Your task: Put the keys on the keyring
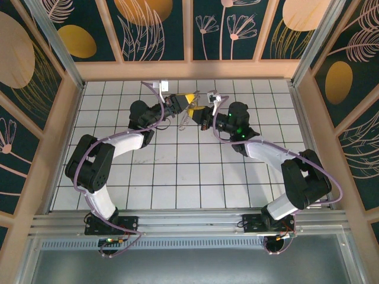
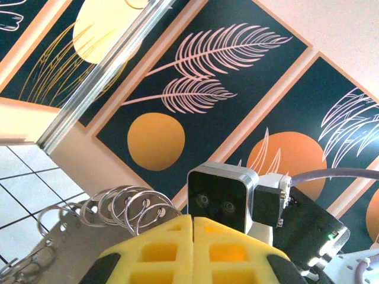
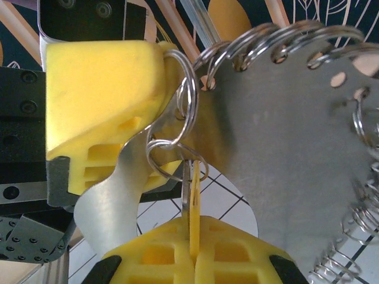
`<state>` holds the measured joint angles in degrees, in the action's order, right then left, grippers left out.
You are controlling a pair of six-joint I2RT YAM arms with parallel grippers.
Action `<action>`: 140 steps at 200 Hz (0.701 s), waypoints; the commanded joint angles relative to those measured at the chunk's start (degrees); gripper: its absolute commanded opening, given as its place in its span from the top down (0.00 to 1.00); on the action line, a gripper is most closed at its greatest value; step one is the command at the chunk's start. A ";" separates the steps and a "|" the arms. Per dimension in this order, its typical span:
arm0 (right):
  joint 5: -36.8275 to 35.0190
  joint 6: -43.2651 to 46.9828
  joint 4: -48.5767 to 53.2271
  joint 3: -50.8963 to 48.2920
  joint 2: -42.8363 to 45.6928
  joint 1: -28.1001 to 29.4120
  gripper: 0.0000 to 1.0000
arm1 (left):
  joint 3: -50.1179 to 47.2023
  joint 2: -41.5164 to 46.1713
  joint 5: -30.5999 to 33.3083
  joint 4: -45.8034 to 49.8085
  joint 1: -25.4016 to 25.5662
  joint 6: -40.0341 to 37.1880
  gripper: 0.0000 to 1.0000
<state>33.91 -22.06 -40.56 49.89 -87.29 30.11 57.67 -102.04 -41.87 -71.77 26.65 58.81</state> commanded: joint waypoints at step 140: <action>-1.21 -4.44 -0.26 -6.46 14.31 -6.10 0.58 | 0.49 -1.51 2.29 -5.66 0.93 2.35 1.00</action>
<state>34.04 -22.74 -37.47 44.66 -75.53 25.85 57.36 -102.94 -40.36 -73.30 27.35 60.14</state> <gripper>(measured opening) 0.412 0.050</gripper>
